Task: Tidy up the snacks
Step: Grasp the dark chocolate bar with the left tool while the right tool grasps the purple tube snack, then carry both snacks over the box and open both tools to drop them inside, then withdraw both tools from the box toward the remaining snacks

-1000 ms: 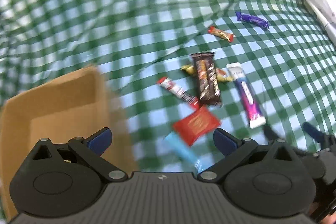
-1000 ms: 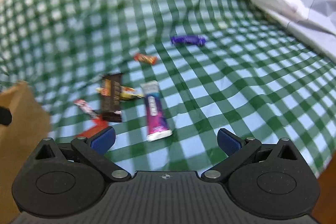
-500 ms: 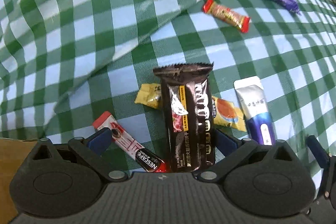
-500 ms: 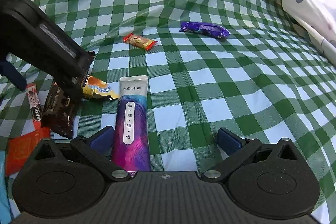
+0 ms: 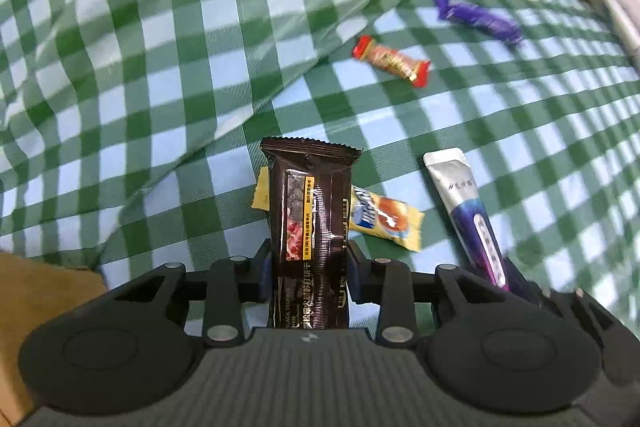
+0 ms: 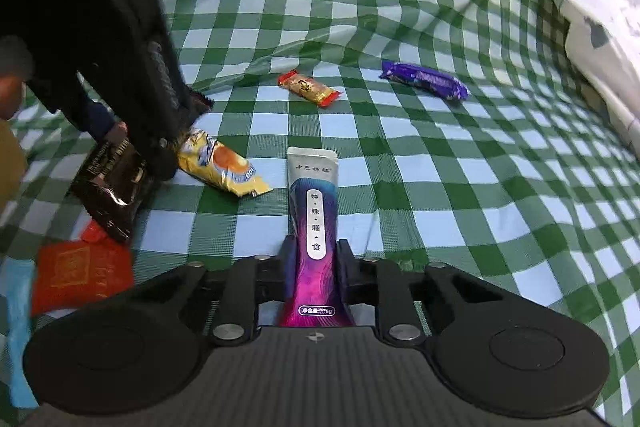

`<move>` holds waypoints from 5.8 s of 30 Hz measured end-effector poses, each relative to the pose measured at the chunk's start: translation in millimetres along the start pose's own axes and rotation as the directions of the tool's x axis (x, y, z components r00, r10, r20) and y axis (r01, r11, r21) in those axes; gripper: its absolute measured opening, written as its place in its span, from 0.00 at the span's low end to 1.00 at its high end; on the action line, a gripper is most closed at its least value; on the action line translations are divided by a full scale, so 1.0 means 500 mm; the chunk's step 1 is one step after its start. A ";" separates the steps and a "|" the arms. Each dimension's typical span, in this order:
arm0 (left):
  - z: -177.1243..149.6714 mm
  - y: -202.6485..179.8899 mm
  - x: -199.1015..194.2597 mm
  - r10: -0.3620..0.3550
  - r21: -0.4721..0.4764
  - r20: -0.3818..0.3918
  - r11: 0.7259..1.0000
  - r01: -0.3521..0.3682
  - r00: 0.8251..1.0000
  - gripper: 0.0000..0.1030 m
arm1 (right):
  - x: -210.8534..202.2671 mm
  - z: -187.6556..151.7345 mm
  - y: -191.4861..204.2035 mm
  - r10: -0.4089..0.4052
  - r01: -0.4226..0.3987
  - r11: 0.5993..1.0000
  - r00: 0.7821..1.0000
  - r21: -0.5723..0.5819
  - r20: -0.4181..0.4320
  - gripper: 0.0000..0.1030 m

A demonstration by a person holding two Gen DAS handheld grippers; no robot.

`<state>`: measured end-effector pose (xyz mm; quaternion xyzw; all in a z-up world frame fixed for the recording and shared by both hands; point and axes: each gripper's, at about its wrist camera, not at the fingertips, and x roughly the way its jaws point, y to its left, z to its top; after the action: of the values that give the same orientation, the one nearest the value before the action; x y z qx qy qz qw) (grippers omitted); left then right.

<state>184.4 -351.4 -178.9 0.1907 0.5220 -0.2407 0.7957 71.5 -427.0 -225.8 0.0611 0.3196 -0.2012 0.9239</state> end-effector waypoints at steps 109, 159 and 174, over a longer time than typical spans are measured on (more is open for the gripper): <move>-0.558 0.525 -0.488 0.154 -0.367 0.098 0.924 -0.108 0.983 0.38 | -0.562 -0.006 0.477 0.395 -0.394 0.907 0.918 -0.147 -0.021 0.19; -0.784 0.424 -0.641 0.313 -0.349 0.174 0.906 -0.239 0.934 1.00 | -0.744 -0.071 0.461 0.397 -0.391 0.914 0.917 -0.105 0.042 0.97; -0.845 0.383 -0.723 0.330 -0.352 0.261 0.908 -0.229 0.907 1.00 | -0.866 -0.101 0.437 0.387 -0.361 0.919 0.905 -0.159 0.177 0.99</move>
<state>-138.7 105.0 3.2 0.0949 0.3867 -0.0644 0.9151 -176.8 -71.4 -2.7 0.0436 0.2169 -0.0053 0.9752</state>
